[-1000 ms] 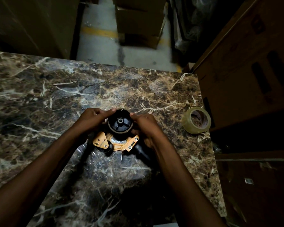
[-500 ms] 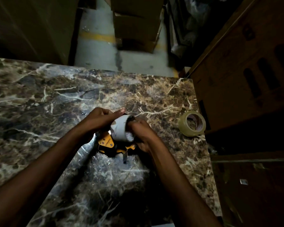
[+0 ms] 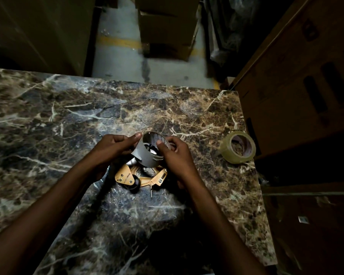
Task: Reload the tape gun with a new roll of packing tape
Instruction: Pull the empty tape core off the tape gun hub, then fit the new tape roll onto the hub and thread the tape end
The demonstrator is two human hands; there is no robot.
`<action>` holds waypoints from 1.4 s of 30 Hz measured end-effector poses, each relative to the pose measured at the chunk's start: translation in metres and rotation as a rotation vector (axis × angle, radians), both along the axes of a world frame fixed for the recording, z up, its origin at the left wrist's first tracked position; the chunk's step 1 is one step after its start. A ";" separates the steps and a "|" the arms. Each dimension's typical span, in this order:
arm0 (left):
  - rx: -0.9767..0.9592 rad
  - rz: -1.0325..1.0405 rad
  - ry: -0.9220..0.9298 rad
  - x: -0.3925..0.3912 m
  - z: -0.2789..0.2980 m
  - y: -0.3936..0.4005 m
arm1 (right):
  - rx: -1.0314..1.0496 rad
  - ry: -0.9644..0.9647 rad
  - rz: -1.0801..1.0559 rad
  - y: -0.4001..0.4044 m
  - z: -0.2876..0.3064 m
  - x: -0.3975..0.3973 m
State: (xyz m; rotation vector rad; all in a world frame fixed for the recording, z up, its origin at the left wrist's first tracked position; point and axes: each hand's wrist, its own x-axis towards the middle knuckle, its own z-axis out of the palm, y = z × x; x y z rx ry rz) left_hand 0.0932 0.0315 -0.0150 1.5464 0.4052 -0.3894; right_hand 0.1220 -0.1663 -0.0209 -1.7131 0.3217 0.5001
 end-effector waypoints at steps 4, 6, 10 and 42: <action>-0.012 0.022 0.009 0.000 -0.001 0.000 | 0.012 -0.093 -0.005 -0.003 -0.002 -0.003; 0.000 0.038 0.030 0.000 -0.003 0.001 | 0.033 -0.089 -0.044 -0.004 -0.005 -0.002; -0.002 0.098 0.063 -0.004 -0.006 -0.004 | 0.042 -0.058 -0.147 -0.011 -0.011 0.007; 0.146 0.225 -0.043 -0.015 -0.020 -0.012 | -0.214 -0.215 -0.433 -0.032 -0.063 0.116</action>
